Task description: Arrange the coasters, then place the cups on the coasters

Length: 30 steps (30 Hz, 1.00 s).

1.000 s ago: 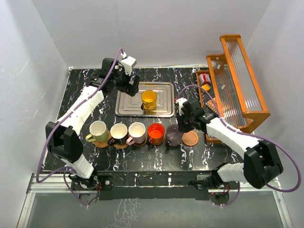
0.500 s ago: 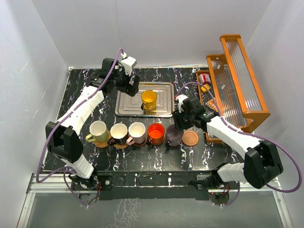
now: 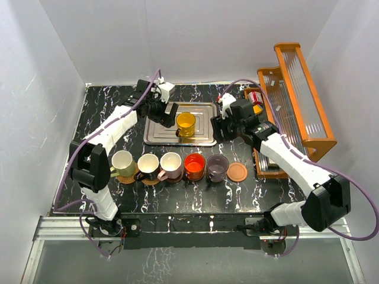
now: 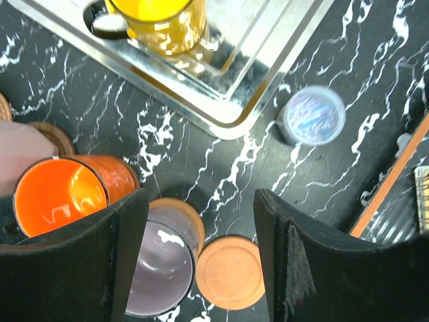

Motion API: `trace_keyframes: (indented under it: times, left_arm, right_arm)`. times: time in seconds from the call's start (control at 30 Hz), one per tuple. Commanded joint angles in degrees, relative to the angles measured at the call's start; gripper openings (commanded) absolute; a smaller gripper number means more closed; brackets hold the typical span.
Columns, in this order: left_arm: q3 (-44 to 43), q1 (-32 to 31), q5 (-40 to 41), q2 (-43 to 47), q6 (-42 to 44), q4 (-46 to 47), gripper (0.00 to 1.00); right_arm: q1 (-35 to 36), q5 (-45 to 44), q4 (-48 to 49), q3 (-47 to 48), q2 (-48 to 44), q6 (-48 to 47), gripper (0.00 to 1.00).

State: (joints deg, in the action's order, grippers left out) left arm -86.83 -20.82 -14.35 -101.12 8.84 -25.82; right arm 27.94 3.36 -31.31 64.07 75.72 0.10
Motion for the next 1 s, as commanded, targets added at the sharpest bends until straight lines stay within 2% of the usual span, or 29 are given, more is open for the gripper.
trace_keyframes:
  times: [0.0, 0.13, 0.4, 0.57, 0.67, 0.97]
  left_arm:
    - [2.8, 0.1, -6.0, 0.7, 2.4, 0.4, 0.97]
    - [5.6, -0.2, -9.6, 0.2, 4.0, 1.9, 0.93]
    - [6.0, -1.3, -10.1, -3.7, 5.3, 4.7, 0.82]
    - [4.3, -2.3, -10.8, -7.4, 6.3, 5.4, 0.69]
    - [4.0, -3.2, -10.6, -9.4, 6.7, 6.3, 0.56]
    - [1.8, -5.8, -8.6, -13.4, 9.1, 5.8, 0.33]
  right_arm:
    - [-0.7, -1.0, 3.0, 6.5, 1.7, -1.4, 0.62]
    - [-0.9, -0.9, 3.9, 9.9, 4.0, -1.6, 0.62]
    - [-1.9, 1.9, 4.3, 16.6, 11.1, 0.6, 0.62]
    - [-3.7, 4.6, 4.3, 19.1, 14.6, 2.2, 0.62]
    - [-5.0, 5.7, 4.3, 19.8, 16.0, 2.8, 0.62]
    - [-7.5, 9.0, 4.8, 20.8, 19.0, 4.0, 0.62]
